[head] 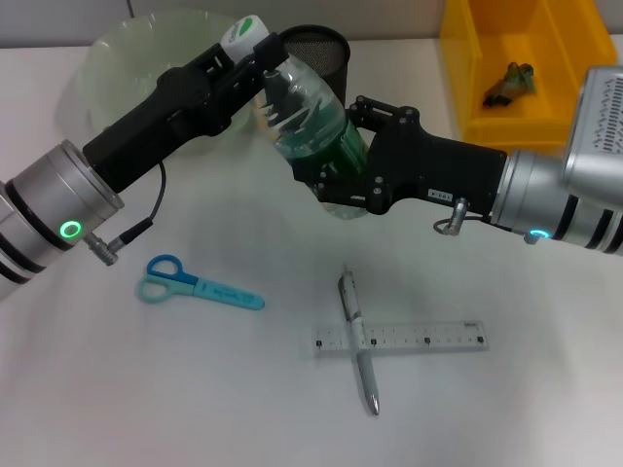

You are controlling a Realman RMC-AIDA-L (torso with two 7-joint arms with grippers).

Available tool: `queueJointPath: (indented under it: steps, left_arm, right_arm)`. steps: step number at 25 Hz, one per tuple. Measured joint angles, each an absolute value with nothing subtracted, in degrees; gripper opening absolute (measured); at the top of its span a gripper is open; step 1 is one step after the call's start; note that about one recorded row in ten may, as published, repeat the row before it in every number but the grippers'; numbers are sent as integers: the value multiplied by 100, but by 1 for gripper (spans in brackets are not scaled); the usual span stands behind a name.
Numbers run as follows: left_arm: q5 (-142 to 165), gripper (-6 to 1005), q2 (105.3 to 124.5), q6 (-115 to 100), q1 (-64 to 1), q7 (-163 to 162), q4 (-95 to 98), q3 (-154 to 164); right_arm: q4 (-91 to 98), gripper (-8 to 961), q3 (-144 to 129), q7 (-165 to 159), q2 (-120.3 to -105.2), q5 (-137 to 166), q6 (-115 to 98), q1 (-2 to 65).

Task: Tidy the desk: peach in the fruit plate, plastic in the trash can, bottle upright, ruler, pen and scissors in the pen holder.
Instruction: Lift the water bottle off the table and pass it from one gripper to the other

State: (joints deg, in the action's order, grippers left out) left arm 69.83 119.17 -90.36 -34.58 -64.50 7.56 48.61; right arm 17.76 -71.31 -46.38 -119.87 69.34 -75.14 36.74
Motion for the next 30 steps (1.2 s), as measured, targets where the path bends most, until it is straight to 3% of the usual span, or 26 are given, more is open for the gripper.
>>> queueJointPath:
  steps: [30]
  left_arm:
    - [6751, 453, 11902, -8709, -3468, -6450, 828, 4823]
  right_arm:
    - [1852, 738, -7165, -4760, -11933, 6989, -7310, 3649]
